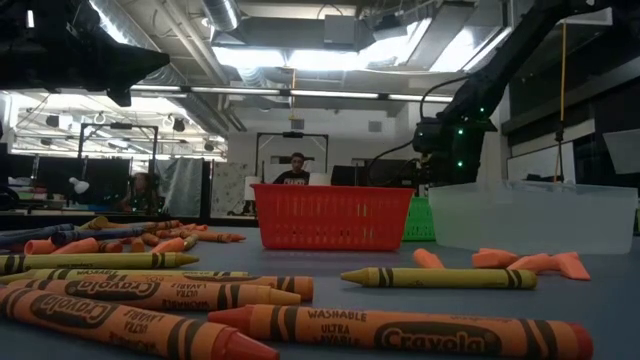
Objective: Sort crayons
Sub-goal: Put the light orange crayon into the transparent bin
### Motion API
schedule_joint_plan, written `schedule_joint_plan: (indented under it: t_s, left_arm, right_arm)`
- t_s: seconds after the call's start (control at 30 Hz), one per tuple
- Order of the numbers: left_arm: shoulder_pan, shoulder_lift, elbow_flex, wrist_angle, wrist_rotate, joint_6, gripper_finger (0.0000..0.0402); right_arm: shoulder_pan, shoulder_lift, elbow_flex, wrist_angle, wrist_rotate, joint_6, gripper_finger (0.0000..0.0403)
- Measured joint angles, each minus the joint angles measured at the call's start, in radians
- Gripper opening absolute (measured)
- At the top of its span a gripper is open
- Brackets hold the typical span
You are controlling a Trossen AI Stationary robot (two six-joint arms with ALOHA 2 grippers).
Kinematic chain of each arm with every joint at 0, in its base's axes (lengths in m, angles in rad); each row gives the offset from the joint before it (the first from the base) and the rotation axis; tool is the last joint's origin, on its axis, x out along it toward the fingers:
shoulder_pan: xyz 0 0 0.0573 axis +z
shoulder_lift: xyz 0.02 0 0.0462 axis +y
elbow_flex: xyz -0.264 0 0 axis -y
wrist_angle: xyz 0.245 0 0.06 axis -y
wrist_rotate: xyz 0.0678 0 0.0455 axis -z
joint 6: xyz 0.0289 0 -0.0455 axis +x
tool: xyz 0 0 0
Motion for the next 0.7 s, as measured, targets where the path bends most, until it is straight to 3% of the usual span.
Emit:
schedule_joint_plan:
  t_s: [0.17, 0.4, 0.7]
  left_arm:
    - [0.000, 0.000, 0.000, 0.000, 0.000, 0.000, 0.0000]
    - [0.000, 0.000, 0.000, 0.000, 0.000, 0.000, 0.0000]
    - [0.000, 0.000, 0.000, 0.000, -0.006, 0.000, 0.0000]
  right_arm:
    - [0.000, 0.002, 0.000, 0.001, 0.000, 0.000, 0.0029]
    - [-0.001, 0.003, 0.064, -0.114, 0.009, -0.033, 0.0007]
    - [-0.001, -0.079, 0.141, -0.292, 0.002, -0.051, 0.0012]
